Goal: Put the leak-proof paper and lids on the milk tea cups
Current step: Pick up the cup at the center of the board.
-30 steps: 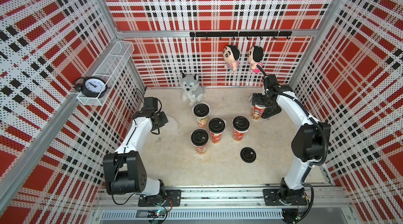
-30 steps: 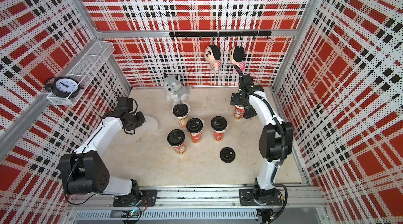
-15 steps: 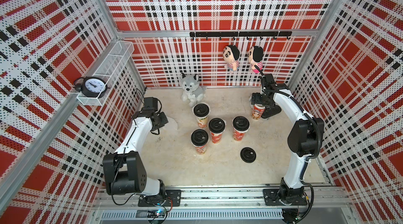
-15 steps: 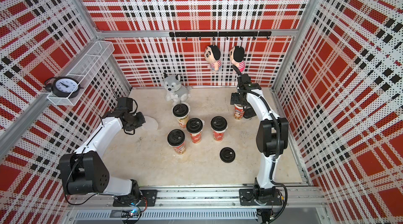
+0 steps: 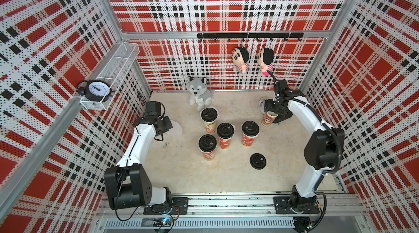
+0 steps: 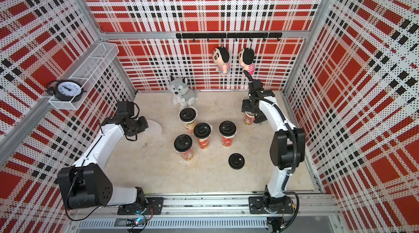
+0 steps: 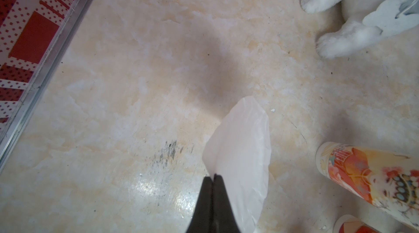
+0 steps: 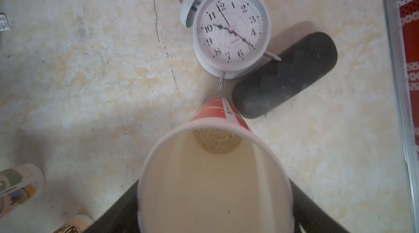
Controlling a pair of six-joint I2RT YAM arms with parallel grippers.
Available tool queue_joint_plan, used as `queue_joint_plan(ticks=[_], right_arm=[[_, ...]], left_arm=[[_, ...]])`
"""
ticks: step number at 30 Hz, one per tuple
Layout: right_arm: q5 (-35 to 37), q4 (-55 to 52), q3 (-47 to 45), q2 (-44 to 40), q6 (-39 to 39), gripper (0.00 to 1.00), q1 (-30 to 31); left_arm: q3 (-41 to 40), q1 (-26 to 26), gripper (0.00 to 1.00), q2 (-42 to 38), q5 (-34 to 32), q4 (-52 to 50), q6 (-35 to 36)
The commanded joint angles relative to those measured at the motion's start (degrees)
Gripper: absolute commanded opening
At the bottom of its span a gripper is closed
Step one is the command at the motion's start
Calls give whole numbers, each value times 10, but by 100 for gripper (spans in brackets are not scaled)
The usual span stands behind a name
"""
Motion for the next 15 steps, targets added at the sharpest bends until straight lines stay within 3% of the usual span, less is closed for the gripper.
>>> queue_joint_plan(ticks=[1,8,15], right_arm=[[3,-12,-45,-102,14,81,-2],[35,-78,-141,-261,33,80,38],[44,-161,-182,-369,80,78,159]], left_arm=[[17,5,0,-22,13,-14,15],[37,4,0,-45,31,-33,26],[60,-3,0,-70,44,-57,31]])
